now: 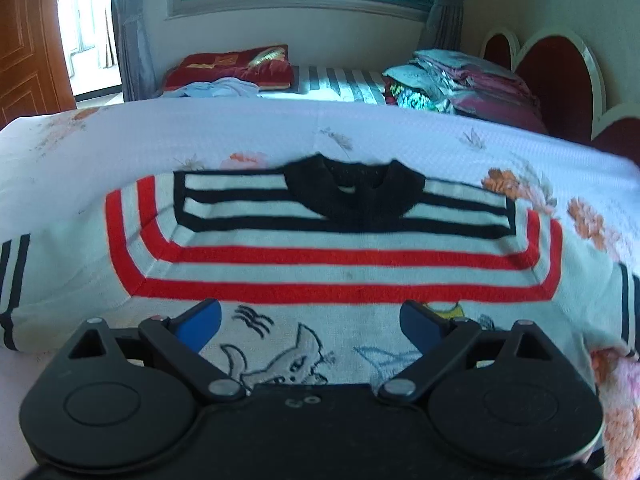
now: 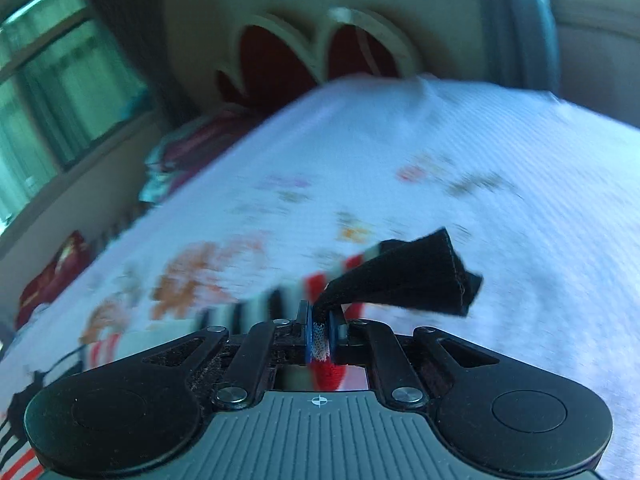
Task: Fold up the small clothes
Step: 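Lift the sleeve by its cuff and fold it across the sweater body with the right tool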
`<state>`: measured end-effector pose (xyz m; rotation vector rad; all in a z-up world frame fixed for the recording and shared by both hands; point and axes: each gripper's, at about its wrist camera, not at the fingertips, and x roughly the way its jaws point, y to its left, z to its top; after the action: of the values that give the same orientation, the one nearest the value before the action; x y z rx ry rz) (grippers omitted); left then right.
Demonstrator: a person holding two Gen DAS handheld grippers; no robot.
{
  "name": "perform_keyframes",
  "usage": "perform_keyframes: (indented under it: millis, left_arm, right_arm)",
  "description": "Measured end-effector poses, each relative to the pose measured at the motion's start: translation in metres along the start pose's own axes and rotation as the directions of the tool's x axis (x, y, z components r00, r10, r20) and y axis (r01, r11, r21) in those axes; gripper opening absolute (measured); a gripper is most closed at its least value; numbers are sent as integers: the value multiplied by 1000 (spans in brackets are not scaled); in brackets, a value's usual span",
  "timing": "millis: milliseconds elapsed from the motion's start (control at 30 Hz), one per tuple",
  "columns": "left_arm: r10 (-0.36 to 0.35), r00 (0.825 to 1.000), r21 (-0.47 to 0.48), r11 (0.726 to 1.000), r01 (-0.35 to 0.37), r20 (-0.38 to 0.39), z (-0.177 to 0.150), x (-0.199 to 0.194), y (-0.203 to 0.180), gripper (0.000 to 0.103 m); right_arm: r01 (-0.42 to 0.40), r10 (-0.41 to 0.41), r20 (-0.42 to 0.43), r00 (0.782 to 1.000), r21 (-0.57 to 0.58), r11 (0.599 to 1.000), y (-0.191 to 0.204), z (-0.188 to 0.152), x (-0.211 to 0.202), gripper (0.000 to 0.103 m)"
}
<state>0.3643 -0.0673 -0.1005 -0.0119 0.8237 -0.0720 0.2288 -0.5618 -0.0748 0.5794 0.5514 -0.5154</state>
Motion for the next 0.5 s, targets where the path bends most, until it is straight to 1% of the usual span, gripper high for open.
perform_keyframes:
  millis: [67, 167, 267, 333, 433, 500]
  left_arm:
    - [1, 1000, 0, 1000, -1, 21, 4, -6, 6, 95]
    - [-8, 999, -12, 1000, 9, 43, 11, -12, 20, 95]
    - [-27, 998, -32, 999, 29, 51, 16, -15, 39, 95]
    - [-40, 998, -52, 998, 43, 52, 18, -15, 54, 95]
    - [-57, 997, -70, 996, 61, 61, 18, -15, 73, 95]
    - [-66, 996, -74, 995, 71, 64, 17, -14, 82, 95]
  right_arm:
    - [-79, 79, 8, 997, -60, 995, 36, -1, -6, 7]
    - [-197, 197, -11, 980, -142, 970, 98, -14, -14, 7]
    - [-312, 302, -77, 950, -204, 928, 160, -40, -17, 7]
    - [-375, 353, -132, 926, -242, 895, 198, -65, -17, 7]
    - [-446, 395, -222, 892, -285, 848, 249, -105, -15, 7]
    - [-482, 405, -284, 869, -301, 823, 276, -133, -11, 7]
